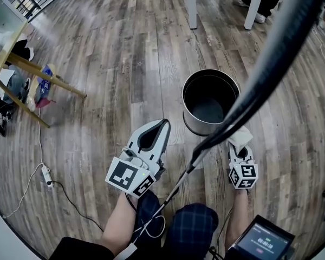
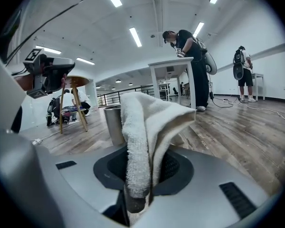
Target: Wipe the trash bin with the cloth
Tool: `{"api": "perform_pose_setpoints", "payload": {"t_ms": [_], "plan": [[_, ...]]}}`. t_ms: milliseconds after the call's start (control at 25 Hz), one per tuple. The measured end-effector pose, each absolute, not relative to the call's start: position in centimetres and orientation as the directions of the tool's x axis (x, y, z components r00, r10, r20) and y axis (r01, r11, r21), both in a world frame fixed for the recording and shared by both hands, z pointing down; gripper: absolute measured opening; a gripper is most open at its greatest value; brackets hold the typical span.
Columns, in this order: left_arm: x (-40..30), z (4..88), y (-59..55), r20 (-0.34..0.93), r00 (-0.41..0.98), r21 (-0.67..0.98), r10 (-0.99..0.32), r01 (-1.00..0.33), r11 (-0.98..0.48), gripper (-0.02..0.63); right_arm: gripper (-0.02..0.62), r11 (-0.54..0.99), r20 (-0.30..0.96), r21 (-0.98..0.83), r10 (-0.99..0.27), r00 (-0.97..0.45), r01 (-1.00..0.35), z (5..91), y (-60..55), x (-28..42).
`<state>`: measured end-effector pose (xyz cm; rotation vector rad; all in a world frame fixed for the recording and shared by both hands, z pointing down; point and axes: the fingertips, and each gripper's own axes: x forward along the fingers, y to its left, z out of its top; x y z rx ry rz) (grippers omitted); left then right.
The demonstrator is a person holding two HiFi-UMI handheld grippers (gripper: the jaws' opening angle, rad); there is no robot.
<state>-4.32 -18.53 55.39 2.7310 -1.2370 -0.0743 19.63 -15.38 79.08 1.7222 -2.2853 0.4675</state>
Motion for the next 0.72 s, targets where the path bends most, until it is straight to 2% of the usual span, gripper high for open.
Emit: {"api": "perform_pose_setpoints", "payload": {"t_ms": [320,720], "plan": [[-5.0,55.4,-18.4,0.015,0.662,0.149,-0.75,-0.743,-0.652,-0.003,0.092,0.415,0.371,-0.134,-0.821,-0.434,-0.9,79.6,-11.7,11.3],[-5.3,55.5,-18.5,0.022,0.66,0.15,-0.751,-0.745,-0.65,-0.003,0.092,0.568,0.356,-0.13,-0.739,-0.573,-0.813,80.6,-14.7,2.6]]}}
